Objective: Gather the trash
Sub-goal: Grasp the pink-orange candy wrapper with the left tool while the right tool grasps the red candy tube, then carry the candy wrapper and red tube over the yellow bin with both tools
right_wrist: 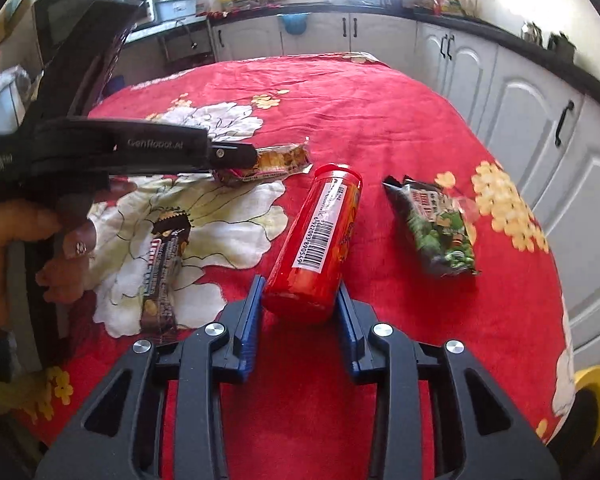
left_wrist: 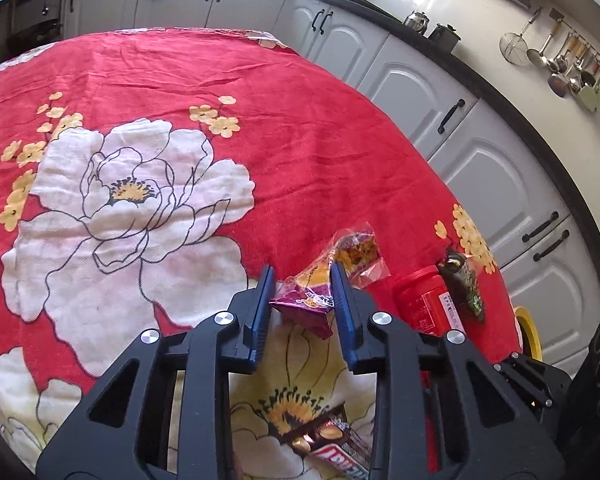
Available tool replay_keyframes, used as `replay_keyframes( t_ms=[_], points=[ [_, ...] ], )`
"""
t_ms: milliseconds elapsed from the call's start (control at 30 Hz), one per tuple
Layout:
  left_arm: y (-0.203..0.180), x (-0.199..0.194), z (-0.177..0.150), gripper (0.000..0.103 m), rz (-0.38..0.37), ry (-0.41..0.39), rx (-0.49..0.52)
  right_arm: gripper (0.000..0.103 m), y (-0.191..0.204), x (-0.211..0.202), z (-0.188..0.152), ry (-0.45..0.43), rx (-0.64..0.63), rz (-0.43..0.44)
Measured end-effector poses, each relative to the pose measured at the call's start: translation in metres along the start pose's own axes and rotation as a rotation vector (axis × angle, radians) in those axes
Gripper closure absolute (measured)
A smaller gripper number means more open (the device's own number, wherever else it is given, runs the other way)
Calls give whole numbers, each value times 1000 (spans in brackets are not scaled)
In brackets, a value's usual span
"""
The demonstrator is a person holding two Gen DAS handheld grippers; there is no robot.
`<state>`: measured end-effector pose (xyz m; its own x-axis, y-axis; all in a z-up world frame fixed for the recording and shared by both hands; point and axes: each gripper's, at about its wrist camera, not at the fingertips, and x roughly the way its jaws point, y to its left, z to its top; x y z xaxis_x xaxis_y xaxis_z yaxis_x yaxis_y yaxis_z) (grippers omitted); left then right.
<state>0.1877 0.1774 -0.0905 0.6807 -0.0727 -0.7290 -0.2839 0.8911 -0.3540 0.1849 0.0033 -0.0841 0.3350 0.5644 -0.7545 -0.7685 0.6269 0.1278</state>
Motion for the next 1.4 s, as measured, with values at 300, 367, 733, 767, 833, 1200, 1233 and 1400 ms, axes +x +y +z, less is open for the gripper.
replay_keyframes(
  t_ms=[300,367,733,767,833,1200,1233,1400],
  points=[
    [-8,-13,-9,82,-7,-22,23,64,-12,-4,4,1,167,61],
    [-9,-18,-9,82,-2,-34,29,66,-16,-2,6,-1,211,70],
    [-21,-42,-17,82,-10,-78,69,73,-20,-24,-10,-48,227,57],
    [-23,-43,-17,82,-13,-80,73,73,-21,-28,-12,-54,229,58],
    [-29,-46,-20,82,-20,-83,84,73,-22,-38,-18,-70,233,57],
    [-68,-60,-34,82,-76,-91,160,75,-35,-91,-56,-132,243,21],
    [-74,-61,-35,82,-81,-92,171,76,-38,-95,-59,-138,250,18],
    [-97,-65,-42,82,-100,-96,216,76,-50,-112,-69,-168,284,-2]
  ],
)
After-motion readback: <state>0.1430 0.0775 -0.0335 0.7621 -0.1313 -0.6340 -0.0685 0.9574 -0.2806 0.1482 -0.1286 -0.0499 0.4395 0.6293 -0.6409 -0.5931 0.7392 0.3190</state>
